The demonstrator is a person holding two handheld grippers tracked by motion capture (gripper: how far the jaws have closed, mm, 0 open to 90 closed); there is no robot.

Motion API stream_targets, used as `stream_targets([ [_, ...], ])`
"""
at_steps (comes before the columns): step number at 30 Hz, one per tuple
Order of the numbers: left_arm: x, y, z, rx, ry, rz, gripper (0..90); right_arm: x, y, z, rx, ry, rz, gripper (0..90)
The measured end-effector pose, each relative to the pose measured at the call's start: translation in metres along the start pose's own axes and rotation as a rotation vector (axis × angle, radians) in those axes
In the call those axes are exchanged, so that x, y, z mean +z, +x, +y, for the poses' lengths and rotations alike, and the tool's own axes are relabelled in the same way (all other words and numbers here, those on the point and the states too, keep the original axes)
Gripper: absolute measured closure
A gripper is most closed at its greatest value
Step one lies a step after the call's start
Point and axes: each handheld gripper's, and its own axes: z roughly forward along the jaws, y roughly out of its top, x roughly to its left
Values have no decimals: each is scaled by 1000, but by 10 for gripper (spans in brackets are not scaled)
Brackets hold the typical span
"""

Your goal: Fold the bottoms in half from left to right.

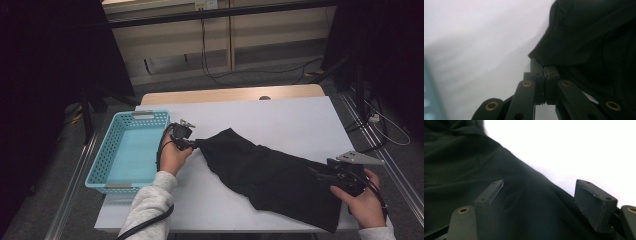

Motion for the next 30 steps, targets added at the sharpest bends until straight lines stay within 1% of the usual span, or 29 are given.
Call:
stream_targets([
  [1, -4, 2, 1, -7, -5, 7, 884, 0, -1, 0, 3, 1, 2, 253],
  [2, -7, 4, 1, -6, 0, 17, 885, 0, -1, 0, 7, -1, 3, 253],
  [4, -12, 9, 1, -24, -6, 14, 885, -1, -1, 0, 15, -8, 5, 253],
  [5, -12, 9, 1, -24, -6, 14, 885, -1, -1, 1, 13, -11, 6, 253],
  [6, -12, 12, -1, -51, -10, 6, 882, -2, -1, 2, 13, -14, 4, 253],
  [8, -8, 12, -3, -51, -8, -15, 848, -3, 0, 3, 11, -16, 6, 253],
  [10, -5, 11, -4, -59, -20, -22, 773, -2, 0, 3, 7, -15, 8, 253],
  [11, -3, 10, -5, -73, -23, -39, 785, -2, 1, 3, 4, -14, 8, 253],
  [12, -2, 9, -5, -77, -22, -44, 779, -2, 1, 4, 2, -14, 8, 252],
  [13, -1, 8, -5, -90, -23, -53, 757, -2, 1, 4, 2, -14, 4, 252],
  [14, 0, 7, -5, -107, -29, -62, 696, -2, 0, 4, 0, -12, 1, 252],
  [15, 1, 7, -4, -141, -52, -65, 608, -2, -1, 4, -1, -13, -3, 252],
  [16, 1, 6, -4, -158, -68, -61, 484, -4, -3, 4, 3, -18, -12, 252],
  [18, -1, 4, -2, -151, -85, -45, 373, -6, -7, 3, 10, -20, -40, 260],
  [20, -2, 0, -1, -152, -96, -42, 302, -8, -12, 2, 20, -16, -70, 266],
  [22, -4, -4, -1, -160, -100, -47, 242, -8, -16, -1, 27, -9, -86, 274],
  [23, -5, -7, -1, -157, -108, -49, 230, -7, -18, -2, 22, -2, -94, 281],
  [24, -6, -10, -2, -147, -110, -66, 216, -6, -19, -3, 12, 7, -104, 286],
  [25, -7, -14, -3, -166, -121, -82, 203, -4, -20, -6, 1, 21, -118, 290],
  [26, -7, -18, -5, -174, -123, -97, 201, -3, -21, -8, 1, 37, -122, 292],
  [27, -7, -23, -7, -176, -113, -112, 196, -2, -22, -9, 7, 43, -120, 297],
  [28, -7, -28, -9, -174, -120, -113, 186, -1, -23, -10, 2, 44, -119, 307],
  [30, -9, -38, -12, -138, -122, -115, 174, -2, -26, -9, 2, 61, -122, 350],
])
